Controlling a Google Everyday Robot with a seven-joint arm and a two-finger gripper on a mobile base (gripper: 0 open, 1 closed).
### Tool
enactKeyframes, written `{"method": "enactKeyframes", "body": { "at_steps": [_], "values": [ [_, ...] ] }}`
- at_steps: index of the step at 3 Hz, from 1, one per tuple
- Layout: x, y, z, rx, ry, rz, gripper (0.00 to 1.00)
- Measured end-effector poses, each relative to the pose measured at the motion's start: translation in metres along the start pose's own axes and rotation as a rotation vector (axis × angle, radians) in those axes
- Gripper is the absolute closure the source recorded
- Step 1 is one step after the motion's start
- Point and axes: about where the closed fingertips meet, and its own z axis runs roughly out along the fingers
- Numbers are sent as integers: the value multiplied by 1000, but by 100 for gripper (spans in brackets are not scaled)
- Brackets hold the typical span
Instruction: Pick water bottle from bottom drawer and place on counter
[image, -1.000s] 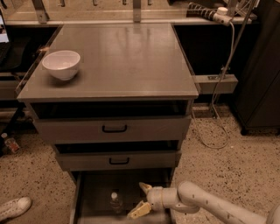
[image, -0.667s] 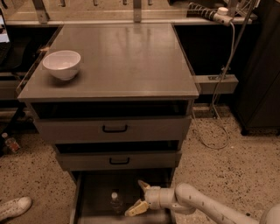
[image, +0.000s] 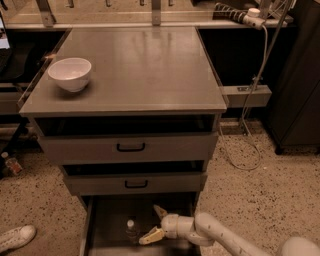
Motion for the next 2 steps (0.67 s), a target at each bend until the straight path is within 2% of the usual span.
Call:
{"method": "enactKeyframes", "body": {
  "at_steps": [1, 2],
  "values": [
    [0, 0, 0, 0, 0, 0, 0],
    [7, 2, 11, 36, -15, -23, 0]
  ]
}}
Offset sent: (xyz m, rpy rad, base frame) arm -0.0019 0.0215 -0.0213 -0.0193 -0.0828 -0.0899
